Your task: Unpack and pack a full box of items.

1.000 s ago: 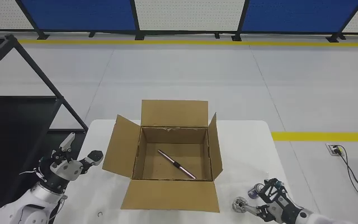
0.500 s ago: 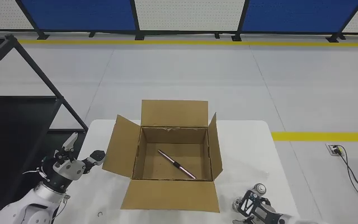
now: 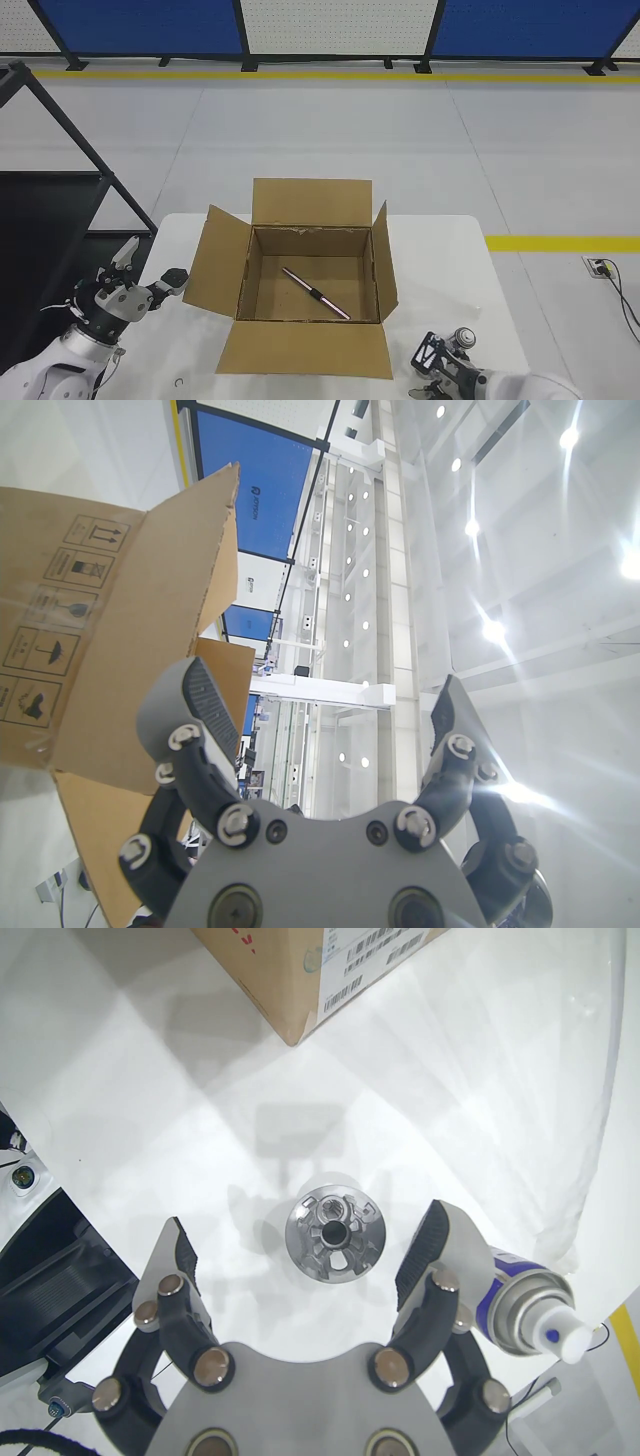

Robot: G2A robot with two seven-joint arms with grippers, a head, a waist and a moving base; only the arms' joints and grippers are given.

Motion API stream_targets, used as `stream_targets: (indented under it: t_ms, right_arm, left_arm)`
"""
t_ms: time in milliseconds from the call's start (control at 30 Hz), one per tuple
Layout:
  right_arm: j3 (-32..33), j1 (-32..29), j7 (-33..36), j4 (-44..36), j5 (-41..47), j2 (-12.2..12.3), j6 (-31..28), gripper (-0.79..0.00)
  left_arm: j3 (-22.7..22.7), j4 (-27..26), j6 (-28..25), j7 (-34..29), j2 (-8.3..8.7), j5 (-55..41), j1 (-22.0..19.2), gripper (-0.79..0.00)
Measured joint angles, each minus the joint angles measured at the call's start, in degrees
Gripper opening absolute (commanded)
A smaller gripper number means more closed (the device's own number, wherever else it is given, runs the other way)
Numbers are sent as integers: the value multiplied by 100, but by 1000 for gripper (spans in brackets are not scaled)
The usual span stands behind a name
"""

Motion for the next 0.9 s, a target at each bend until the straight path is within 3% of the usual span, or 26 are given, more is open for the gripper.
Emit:
stream_targets:
  t_ms: [33,100,300,367,600,633,900]
  right_arm:
    - [-15,42,17,70,19,6,0,0]
    - [-37,97,43,153,41,15,-5,-105]
    - [-75,189,53,331,97,46,16,-249]
    - [-105,222,45,388,95,54,55,-394]
    - [-91,206,-29,311,119,90,133,-699]
    - [-42,150,-82,225,161,102,99,-785]
    - [871,-619,-528,-951,443,215,28,-785]
  left_arm:
    - [0,0,0,0,0,0,0,0]
    - [0,0,0,0,0,0,0,0]
    - [0,0,0,0,0,0,0,0]
    - [0,0,0,0,0,0,0,0]
    - [0,0,0,0,0,0,0,0]
    - [0,0,0,0,0,0,0,0]
    - [0,0,0,0,0,0,0,0]
